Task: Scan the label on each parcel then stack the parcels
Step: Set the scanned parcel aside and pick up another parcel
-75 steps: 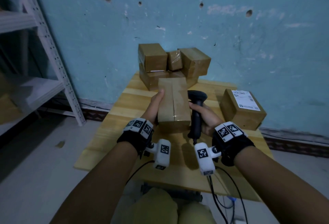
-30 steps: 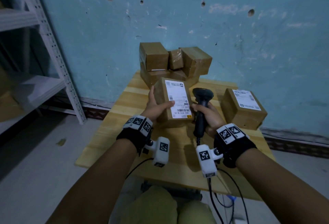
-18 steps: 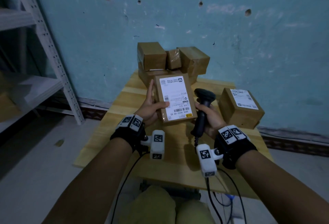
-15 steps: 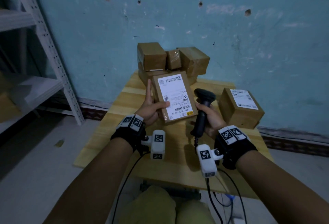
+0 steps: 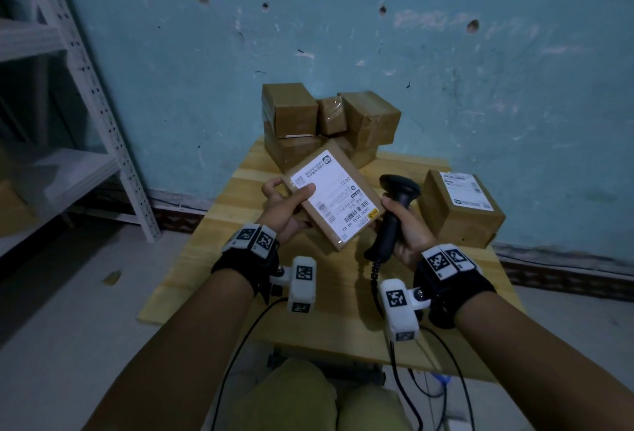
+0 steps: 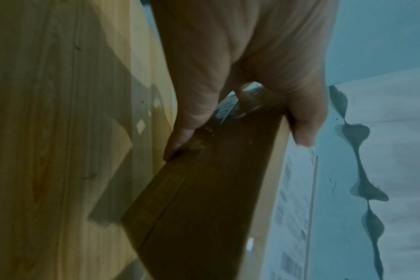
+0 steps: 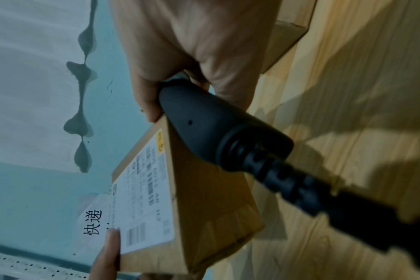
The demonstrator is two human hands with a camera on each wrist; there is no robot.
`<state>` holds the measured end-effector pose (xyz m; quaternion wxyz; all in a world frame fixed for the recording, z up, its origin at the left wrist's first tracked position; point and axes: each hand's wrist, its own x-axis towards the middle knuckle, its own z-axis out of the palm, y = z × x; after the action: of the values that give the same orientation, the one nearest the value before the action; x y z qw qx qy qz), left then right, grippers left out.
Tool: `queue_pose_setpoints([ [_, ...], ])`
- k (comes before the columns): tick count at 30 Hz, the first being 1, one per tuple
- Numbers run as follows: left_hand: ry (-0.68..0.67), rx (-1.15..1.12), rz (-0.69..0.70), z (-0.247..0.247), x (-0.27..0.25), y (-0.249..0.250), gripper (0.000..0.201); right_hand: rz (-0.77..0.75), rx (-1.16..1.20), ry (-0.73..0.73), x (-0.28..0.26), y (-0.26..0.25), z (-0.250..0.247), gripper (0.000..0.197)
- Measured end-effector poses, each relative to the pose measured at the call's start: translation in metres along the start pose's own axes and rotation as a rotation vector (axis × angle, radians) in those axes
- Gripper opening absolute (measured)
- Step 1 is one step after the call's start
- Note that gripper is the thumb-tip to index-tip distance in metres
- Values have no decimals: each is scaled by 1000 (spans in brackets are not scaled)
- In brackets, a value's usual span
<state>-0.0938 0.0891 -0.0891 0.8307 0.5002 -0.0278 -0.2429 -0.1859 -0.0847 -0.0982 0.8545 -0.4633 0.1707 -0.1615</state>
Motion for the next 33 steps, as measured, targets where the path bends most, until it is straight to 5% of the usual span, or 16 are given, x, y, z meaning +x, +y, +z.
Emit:
queue_pose_setpoints([
  [12, 41, 3, 66, 5, 1, -5, 71, 132, 12, -70, -7, -7, -2, 20],
  [26, 132, 202, 64, -4, 7, -9, 43, 15, -50, 33, -4, -13, 5, 9],
  [33, 33, 188, 88, -6, -2, -5, 81, -23, -18, 66, -1, -11, 6, 9],
])
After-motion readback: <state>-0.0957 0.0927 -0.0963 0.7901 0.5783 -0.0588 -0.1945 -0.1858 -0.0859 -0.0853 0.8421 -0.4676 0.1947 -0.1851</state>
